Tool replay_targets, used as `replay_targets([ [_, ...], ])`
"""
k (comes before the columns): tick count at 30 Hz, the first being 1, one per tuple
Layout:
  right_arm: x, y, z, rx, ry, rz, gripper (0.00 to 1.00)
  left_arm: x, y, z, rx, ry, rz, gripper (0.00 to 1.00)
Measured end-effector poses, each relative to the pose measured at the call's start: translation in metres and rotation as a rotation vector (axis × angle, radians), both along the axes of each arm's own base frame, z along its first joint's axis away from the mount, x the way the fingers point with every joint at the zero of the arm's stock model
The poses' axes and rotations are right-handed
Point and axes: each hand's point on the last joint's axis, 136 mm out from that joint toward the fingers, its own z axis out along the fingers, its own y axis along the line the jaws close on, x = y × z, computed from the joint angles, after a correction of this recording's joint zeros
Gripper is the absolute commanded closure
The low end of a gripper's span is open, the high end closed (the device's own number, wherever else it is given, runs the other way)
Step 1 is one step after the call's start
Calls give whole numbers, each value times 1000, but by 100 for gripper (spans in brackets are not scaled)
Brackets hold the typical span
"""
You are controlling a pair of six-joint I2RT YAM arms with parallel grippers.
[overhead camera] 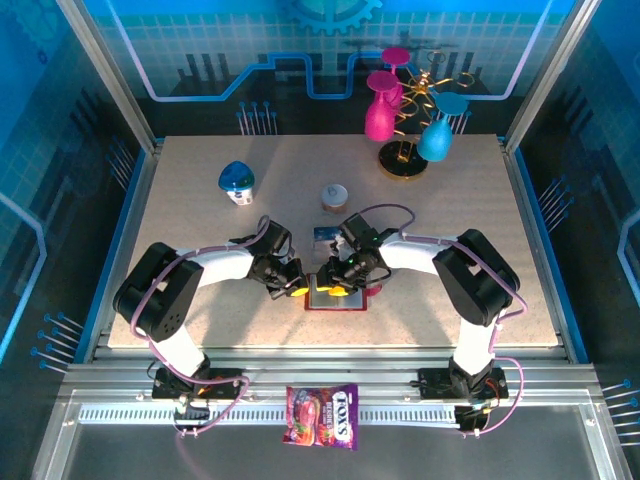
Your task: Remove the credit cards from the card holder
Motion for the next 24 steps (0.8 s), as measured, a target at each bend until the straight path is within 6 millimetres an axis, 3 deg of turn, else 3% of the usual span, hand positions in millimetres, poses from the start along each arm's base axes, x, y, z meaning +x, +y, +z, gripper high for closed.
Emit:
replay_targets([
  [24, 0, -15, -3, -14, -9, -29, 57, 0, -1, -1, 13, 20, -24, 96],
])
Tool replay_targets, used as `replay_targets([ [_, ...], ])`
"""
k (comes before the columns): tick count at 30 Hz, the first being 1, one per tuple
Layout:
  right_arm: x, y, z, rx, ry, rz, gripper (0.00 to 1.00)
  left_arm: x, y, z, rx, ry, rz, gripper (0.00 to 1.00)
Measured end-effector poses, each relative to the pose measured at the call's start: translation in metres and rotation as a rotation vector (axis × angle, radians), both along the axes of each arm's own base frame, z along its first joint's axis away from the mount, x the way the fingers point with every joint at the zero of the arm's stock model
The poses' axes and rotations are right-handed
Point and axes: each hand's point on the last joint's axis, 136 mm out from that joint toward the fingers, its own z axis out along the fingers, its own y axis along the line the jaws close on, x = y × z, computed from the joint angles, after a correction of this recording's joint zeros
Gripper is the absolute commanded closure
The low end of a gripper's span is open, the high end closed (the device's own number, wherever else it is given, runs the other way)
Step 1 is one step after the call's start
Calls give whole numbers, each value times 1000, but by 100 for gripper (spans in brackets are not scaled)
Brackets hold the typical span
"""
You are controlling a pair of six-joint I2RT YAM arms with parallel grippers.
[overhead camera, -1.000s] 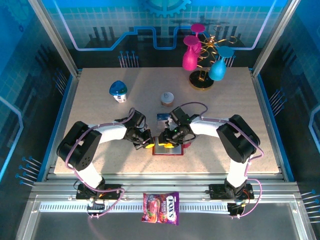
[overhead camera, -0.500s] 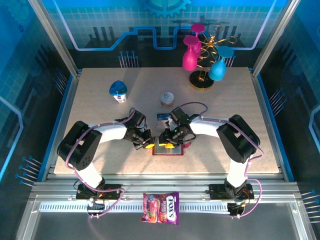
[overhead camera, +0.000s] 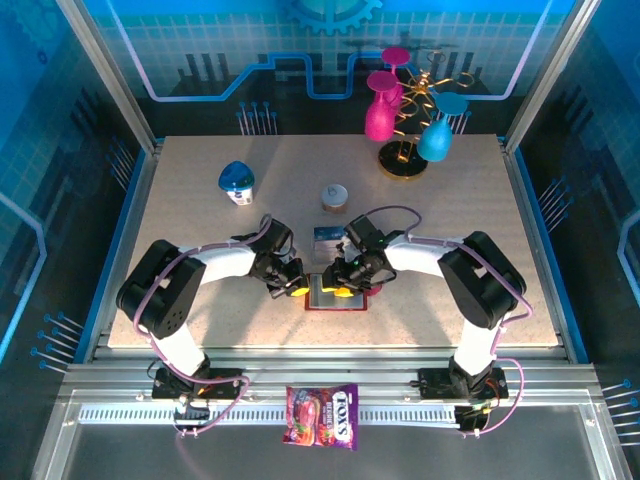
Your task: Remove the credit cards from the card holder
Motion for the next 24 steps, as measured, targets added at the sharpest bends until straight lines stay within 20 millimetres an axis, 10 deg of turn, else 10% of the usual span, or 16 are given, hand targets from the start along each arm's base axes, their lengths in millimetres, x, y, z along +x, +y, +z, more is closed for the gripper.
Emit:
replay_targets([
  [24, 4, -2, 1, 184, 13, -43, 62, 12, -18, 38, -86, -111, 16, 80],
])
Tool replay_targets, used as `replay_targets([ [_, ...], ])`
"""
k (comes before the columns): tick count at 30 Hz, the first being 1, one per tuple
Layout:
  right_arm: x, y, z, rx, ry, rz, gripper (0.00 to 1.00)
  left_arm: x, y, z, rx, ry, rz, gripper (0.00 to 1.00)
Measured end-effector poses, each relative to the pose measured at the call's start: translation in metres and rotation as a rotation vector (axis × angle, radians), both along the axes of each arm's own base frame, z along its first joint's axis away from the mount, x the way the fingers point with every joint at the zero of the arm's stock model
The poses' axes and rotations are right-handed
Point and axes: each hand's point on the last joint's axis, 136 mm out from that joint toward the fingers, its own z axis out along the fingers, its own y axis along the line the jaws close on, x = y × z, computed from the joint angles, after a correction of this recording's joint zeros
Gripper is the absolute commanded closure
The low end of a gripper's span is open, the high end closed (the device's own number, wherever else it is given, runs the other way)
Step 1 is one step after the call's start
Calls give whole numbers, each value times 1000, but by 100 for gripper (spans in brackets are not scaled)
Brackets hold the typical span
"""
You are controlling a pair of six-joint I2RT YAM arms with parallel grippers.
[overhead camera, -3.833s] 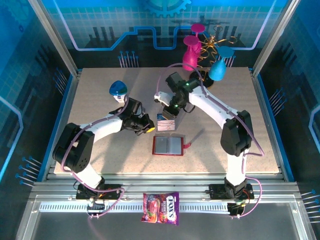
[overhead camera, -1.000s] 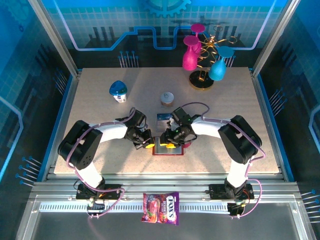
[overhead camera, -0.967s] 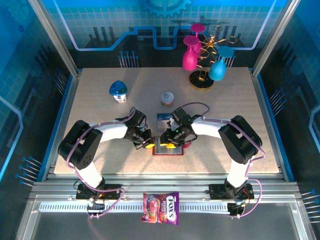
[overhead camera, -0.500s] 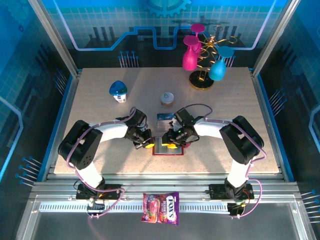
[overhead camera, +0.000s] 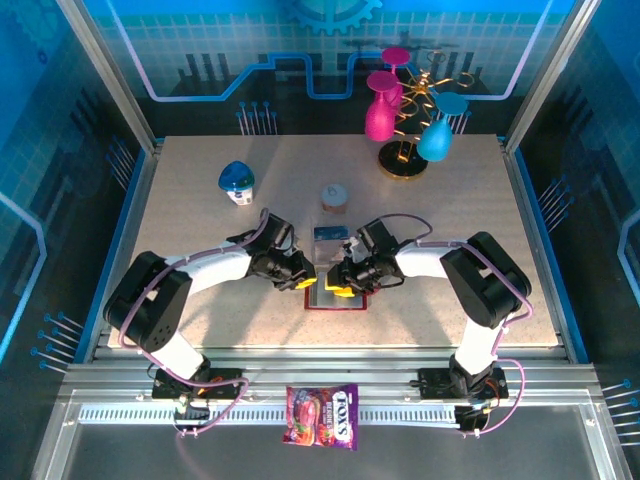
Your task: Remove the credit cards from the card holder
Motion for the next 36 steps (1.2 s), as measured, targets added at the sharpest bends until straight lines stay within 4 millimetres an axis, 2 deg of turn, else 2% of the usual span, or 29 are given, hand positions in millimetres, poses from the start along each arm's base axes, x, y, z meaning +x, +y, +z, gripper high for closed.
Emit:
replay_targets([
  [5, 0, 1, 1, 27, -3, -2, 63, 0, -2, -6, -6, 25, 7, 75],
  [12, 0, 0, 1, 48, -5, -8, 64, -1, -3, -16, -1, 53, 9, 74],
  [29, 0, 0, 1, 70, -11, -9, 65, 0, -14, -19, -51, 67, -6, 74],
  [36, 0, -1, 1, 77, -9, -13, 65, 2, -18, -17, -81, 62, -12, 77],
])
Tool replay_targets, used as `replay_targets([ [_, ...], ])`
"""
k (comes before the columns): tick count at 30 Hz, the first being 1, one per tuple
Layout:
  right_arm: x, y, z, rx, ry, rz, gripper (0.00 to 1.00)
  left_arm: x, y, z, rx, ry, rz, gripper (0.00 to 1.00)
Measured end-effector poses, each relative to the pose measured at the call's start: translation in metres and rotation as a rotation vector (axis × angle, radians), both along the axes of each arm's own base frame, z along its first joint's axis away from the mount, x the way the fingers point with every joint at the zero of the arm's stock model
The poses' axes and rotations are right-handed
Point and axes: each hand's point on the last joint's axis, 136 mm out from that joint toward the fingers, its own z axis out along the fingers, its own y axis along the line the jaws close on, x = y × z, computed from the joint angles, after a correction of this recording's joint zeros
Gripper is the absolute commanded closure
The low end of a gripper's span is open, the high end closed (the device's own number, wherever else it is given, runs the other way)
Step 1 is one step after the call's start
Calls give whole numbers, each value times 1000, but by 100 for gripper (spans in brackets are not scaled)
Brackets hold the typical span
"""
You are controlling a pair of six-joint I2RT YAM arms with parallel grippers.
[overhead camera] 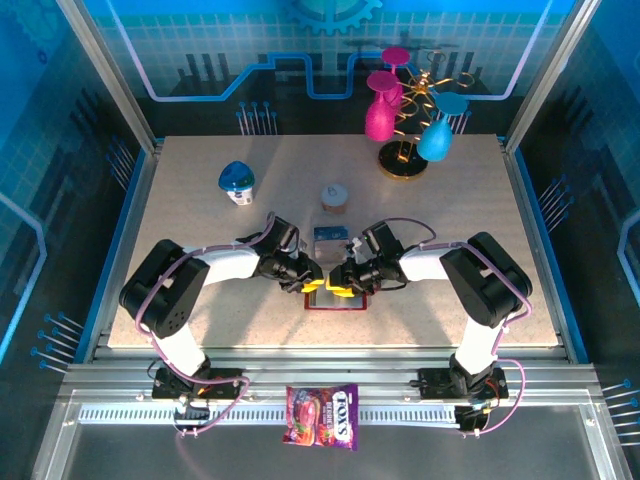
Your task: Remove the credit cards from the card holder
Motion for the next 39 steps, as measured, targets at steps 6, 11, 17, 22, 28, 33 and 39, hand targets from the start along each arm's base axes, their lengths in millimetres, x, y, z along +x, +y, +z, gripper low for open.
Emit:
replay_targets([
  [6, 0, -1, 4, 1, -3, -9, 64, 2, -3, 3, -21, -7, -2, 77],
  [11, 0, -3, 17, -4, -27, -20, 63, 1, -4, 4, -26, -3, -7, 76],
  [17, 2, -13, 32, -23, -54, -41, 63, 2, -7, 11, -33, 1, -22, 76],
  [22, 7, -28, 38, -64, -72, -71, 63, 9, -14, 25, -58, -18, -39, 75],
  [28, 13, -50, 48, -105, -103, -114, 63, 10, -30, 39, -88, -37, -89, 72],
  [33, 17, -68, 55, -131, -120, -147, 63, 7, -44, 40, -99, -32, -127, 68],
  [39, 18, -88, 63, -159, -141, -179, 62, 7, -57, 35, -99, -12, -153, 67],
])
